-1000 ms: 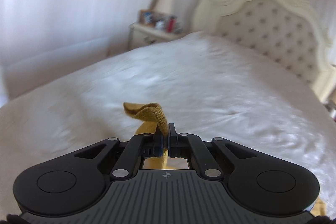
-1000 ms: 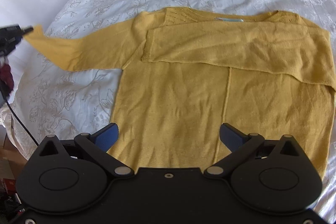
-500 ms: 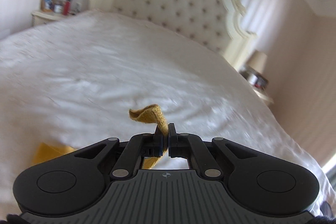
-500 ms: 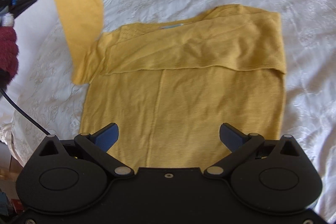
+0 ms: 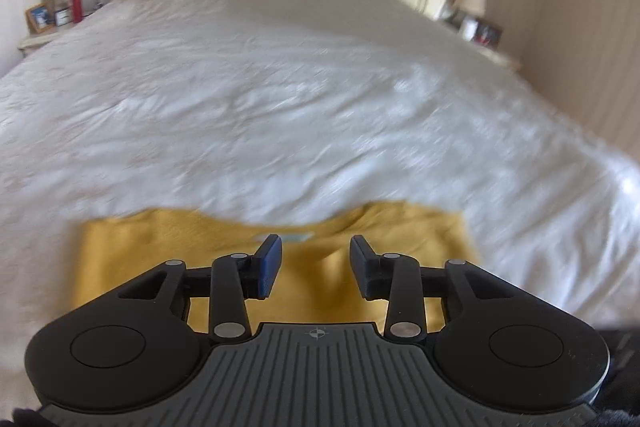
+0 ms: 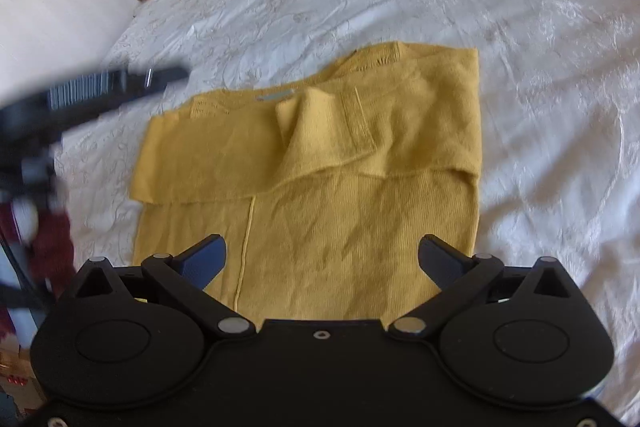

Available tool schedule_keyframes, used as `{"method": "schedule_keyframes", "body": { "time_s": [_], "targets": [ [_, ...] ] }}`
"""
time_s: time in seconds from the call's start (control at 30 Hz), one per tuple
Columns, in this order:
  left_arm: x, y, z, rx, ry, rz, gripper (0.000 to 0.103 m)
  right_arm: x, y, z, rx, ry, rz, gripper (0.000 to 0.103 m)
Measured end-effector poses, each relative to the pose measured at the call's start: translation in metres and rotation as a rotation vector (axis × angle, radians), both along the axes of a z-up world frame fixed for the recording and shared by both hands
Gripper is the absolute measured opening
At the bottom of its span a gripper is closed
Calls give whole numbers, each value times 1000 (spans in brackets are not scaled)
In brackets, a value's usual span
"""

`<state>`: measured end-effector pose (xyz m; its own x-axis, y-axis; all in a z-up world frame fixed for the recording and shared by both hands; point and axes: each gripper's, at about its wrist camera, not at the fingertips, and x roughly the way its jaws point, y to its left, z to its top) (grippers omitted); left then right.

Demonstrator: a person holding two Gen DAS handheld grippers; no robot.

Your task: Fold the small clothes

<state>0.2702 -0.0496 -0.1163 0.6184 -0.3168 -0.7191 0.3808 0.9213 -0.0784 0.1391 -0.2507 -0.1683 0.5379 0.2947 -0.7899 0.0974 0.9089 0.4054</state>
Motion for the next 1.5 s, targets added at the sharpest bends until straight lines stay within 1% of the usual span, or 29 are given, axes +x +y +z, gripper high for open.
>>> {"method": "schedule_keyframes", "body": {
  "time_s": [0.1,0.23,0.27,0.3,0.33,0.37,0.4,0.47,0.53,0.63,0.7,0.83,0.9,0.93,0.97,1.0,1.07,1.13,1.17,1.23,1.27,1.3,1.33,1.4,1.5],
  "targets": [
    [5,31,-20,98,62,77,37,19,0,3,-9,-34,14,102],
    [14,69,-47,165,161,176,37,50,0,0,-41,-43,14,101],
    [13,78,-53,175,185,193,37,57,1,-2,-64,-40,10,98],
    [12,84,-58,182,202,205,37,65,2,-5,-88,-33,8,92],
    [10,90,-62,183,218,215,37,73,3,-9,-105,-19,10,89],
    [9,95,-66,183,231,223,37,81,2,-14,-102,-4,21,80],
    [8,98,-71,184,246,227,37,89,1,-19,-89,14,30,68],
    [7,103,-82,197,277,232,37,103,-2,-31,-63,44,38,59],
    [7,107,-94,204,304,241,38,114,-4,-41,-72,57,36,59],
    [9,114,-105,165,303,259,45,126,-6,-52,-74,83,39,60],
    [11,116,-107,143,303,265,48,132,-6,-58,-63,93,47,60],
    [13,117,-108,140,304,254,50,138,-4,-67,-47,113,67,60],
    [13,116,-109,137,303,254,50,138,-3,-69,-43,114,68,57],
    [12,117,-109,134,302,256,50,138,-3,-69,-42,113,66,54],
    [12,117,-109,133,302,258,50,138,-2,-68,-46,115,61,38],
    [11,117,-109,134,300,259,50,137,-1,-66,-54,118,59,12],
    [12,115,-109,138,298,258,50,133,1,-53,-59,88,60,13],
    [12,115,-109,140,300,257,50,124,2,-26,-15,5,78,13],
    [12,116,-109,139,301,257,50,117,2,-11,-12,-38,83,13],
    [11,116,-108,141,300,258,50,104,-2,13,-67,-102,67,13],
    [11,116,-108,142,299,258,51,100,-7,17,-98,-112,43,13],
    [11,116,-108,144,296,259,51,99,-14,15,-124,-101,17,13],
    [10,115,-108,145,292,261,51,101,-24,6,-150,-59,-14,13],
    [9,115,-108,149,286,263,51,105,-40,-15,-170,16,-66,13],
    [10,114,-106,158,292,257,51,111,-56,-40,-147,79,-110,13]
  ]
}}
